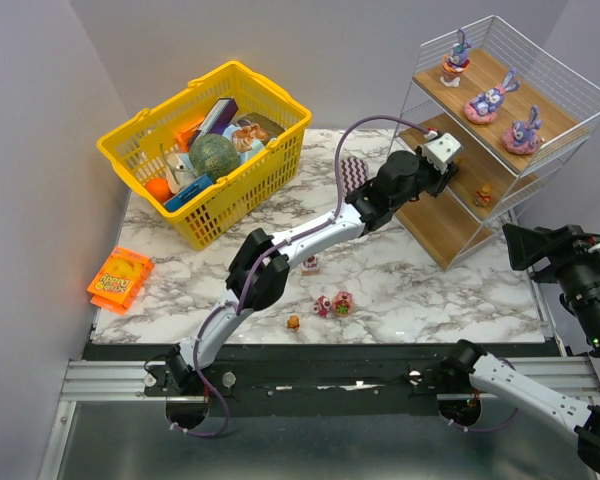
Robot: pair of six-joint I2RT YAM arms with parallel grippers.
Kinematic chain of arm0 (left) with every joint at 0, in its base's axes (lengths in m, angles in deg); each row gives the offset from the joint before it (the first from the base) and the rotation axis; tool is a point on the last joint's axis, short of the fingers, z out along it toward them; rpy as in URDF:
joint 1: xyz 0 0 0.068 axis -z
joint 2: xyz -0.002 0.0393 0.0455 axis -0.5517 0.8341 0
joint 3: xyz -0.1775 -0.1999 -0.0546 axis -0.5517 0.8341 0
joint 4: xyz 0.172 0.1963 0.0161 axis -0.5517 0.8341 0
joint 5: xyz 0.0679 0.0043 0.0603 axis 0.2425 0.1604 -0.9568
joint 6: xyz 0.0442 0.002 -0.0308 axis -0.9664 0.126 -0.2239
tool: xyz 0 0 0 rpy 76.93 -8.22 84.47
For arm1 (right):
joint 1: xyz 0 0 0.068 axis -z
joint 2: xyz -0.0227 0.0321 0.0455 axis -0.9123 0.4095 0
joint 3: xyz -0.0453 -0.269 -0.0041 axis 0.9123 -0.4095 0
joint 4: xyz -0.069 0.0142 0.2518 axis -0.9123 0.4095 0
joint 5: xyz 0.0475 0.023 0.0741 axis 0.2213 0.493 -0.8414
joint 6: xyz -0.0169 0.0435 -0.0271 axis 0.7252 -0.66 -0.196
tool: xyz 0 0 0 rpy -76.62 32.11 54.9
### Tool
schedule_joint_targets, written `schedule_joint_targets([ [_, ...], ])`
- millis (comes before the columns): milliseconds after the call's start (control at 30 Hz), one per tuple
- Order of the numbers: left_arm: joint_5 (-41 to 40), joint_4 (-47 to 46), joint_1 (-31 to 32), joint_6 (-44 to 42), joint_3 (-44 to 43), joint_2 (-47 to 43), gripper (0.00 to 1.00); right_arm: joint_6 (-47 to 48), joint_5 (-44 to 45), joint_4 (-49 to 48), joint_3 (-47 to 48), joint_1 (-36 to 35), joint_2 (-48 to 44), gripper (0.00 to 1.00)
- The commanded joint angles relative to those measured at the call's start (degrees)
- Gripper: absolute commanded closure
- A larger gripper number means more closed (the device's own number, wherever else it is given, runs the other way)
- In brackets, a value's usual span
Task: Place and organize the plastic toys onto the shelf
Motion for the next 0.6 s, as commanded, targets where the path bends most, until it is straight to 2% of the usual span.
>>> schedule_joint_targets([
  [0, 1.7, 2.5, -0.7, -0.4, 0.5, 2.9, 0.61, 1.4, 1.9, 0.2, -1.0, 0.1, -1.0, 0.3],
  [300, 2.3, 2.0, -1.4, 1.1, -0.8, 3.6, 0.53, 2.2, 2.3, -0.4, -1.3, 0.1, -0.8, 0.29],
  [567, 3.0, 1.9, -1.4, 1.1, -0.5, 2.7, 0.35, 2.1, 2.1, -0.5, -1.5, 0.1, -0.9, 0.29],
])
